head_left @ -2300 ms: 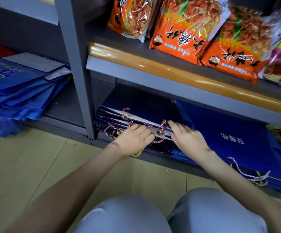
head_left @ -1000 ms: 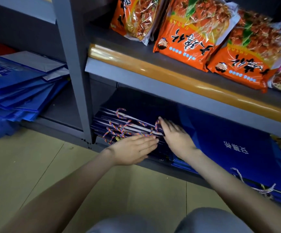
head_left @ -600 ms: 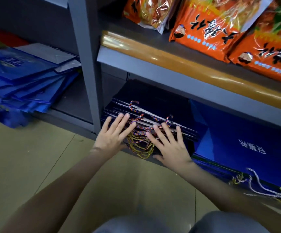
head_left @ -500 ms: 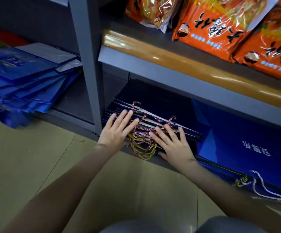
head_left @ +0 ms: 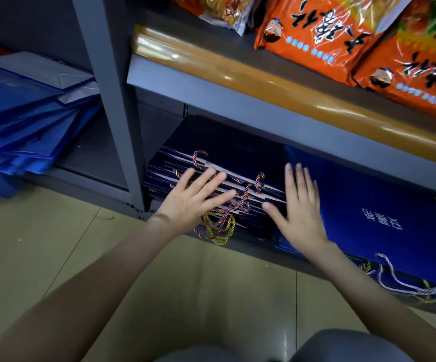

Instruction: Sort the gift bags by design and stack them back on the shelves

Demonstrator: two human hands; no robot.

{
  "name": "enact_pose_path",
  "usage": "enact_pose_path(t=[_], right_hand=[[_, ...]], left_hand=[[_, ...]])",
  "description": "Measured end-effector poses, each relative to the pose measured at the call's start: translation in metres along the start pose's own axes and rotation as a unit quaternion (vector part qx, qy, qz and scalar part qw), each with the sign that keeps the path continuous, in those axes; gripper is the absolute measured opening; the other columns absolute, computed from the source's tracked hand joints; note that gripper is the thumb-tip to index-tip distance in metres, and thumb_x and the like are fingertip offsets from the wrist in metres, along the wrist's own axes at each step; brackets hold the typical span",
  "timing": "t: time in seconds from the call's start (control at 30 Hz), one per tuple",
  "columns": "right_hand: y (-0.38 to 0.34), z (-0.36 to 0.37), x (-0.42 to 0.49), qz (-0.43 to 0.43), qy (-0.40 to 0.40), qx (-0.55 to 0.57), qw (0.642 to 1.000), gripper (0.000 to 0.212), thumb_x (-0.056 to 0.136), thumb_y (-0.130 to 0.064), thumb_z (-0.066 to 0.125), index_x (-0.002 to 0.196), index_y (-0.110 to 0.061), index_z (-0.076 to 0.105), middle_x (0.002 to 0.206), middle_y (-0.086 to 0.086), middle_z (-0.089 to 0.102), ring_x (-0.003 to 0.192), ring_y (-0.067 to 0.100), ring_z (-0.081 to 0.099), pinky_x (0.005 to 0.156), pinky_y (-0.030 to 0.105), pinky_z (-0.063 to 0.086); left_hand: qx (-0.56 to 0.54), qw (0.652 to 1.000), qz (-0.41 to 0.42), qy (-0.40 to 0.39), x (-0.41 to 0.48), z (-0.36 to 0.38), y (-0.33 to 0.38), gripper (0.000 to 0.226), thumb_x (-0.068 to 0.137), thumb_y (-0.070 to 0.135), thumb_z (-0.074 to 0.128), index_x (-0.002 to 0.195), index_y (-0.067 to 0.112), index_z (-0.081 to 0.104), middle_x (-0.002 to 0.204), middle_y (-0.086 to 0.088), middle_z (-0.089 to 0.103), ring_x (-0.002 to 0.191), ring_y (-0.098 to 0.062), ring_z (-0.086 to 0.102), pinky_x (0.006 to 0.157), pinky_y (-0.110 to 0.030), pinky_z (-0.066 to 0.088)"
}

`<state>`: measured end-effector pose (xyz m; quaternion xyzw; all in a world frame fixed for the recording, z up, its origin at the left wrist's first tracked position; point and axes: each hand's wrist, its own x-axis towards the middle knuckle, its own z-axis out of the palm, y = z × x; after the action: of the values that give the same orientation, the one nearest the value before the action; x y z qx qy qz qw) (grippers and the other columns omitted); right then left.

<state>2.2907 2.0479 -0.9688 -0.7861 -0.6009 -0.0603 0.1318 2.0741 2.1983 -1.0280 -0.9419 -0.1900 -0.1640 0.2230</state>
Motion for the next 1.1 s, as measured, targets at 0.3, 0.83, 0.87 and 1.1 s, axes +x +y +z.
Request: enact_pose_path(t=[0.3, 0.83, 0.87, 1.1], right_hand=[[-0.010, 0.025, -0.002, -0.018, -0.130, -0.014, 0.991, 0.085, 0.088, -0.059, 0.043, 0.150, -0.006, 0.020, 0.156, 0.012, 0.025, 0.145, 0.026, 0.018, 0.112, 0.051, 0.030], [-0.009, 0.020, 0.018, 0.227, -0.133, 0.389, 0.883, 0.065, 0.102, -0.036, 0.038, 0.153, -0.022, 0.000, 0.160, -0.006, 0.004, 0.146, 0.006, 0.005, 0.114, 0.020, 0.005], [-0.007, 0.018, 0.018, 0.224, -0.138, 0.402, 0.877, 0.067, 0.102, -0.036, 0.038, 0.153, -0.024, -0.003, 0.160, -0.006, 0.003, 0.145, 0.006, 0.006, 0.113, 0.019, 0.006], [-0.010, 0.023, 0.027, 0.342, -0.099, 0.504, 0.787, 0.075, 0.097, -0.032, 0.049, 0.153, -0.025, 0.000, 0.158, -0.002, 0.018, 0.143, 0.018, 0.023, 0.116, 0.030, 0.020]], left_hand=[[0.004, 0.997, -0.029, -0.067, 0.014, -0.005, 0.007, 0.139, 0.040, 0.061, 0.081, 0.150, 0.014, 0.011, 0.140, -0.014, 0.040, 0.130, -0.033, 0.031, 0.112, -0.050, 0.009], [-0.049, 0.994, -0.018, -0.098, 0.035, -0.024, 0.023, 0.125, 0.052, 0.081, 0.062, 0.141, 0.002, 0.025, 0.146, -0.015, 0.040, 0.135, -0.029, 0.028, 0.114, -0.049, 0.010], [-0.047, 0.994, -0.020, -0.101, 0.036, -0.022, 0.025, 0.125, 0.051, 0.079, 0.065, 0.140, 0.001, 0.026, 0.142, -0.015, 0.044, 0.132, -0.029, 0.032, 0.112, -0.049, 0.014], [-0.030, 0.995, -0.022, -0.092, 0.032, -0.019, 0.027, 0.120, 0.051, 0.065, 0.073, 0.139, 0.000, 0.024, 0.140, -0.015, 0.047, 0.129, -0.029, 0.036, 0.110, -0.048, 0.019]])
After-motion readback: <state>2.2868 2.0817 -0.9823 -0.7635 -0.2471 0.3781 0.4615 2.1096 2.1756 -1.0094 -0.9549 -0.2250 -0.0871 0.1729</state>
